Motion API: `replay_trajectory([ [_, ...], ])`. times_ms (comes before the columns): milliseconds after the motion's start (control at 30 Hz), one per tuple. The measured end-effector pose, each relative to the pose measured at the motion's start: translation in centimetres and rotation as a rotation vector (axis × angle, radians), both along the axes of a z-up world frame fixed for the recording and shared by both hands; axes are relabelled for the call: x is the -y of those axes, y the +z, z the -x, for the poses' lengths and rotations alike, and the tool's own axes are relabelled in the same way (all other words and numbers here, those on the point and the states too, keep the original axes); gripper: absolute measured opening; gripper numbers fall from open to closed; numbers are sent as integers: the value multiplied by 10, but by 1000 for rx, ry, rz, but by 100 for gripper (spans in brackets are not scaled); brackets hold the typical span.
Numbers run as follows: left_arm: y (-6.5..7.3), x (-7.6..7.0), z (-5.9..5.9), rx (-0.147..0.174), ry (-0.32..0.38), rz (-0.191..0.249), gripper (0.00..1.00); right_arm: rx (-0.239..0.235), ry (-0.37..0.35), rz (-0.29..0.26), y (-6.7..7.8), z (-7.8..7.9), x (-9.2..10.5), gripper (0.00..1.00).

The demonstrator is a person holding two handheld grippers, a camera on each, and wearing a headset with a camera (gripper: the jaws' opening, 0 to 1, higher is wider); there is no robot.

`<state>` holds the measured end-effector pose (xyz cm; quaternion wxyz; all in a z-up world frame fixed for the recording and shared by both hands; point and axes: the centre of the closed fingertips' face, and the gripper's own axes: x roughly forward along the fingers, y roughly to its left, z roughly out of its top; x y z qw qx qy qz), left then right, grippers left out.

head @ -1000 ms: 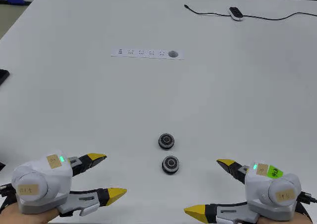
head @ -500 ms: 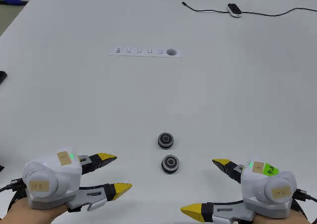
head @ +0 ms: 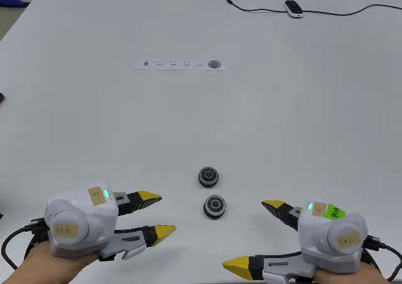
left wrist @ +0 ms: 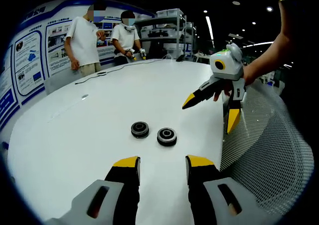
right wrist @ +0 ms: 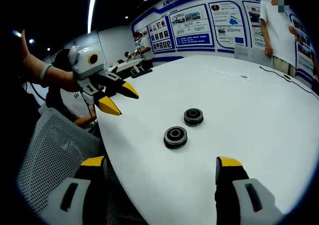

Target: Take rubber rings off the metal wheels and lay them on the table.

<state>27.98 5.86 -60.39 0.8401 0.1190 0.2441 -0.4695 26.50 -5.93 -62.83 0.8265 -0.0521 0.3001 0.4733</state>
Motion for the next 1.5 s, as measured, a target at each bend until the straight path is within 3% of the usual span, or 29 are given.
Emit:
replay_trajectory([
  [667, -1, 39, -15, 18, -86, -25, 39, -5, 2, -19, -1, -1, -6, 90],
  [1500, -17, 66, -27, 11, -155, -103, 27, -23, -12, -51, -3, -4, -11, 89],
])
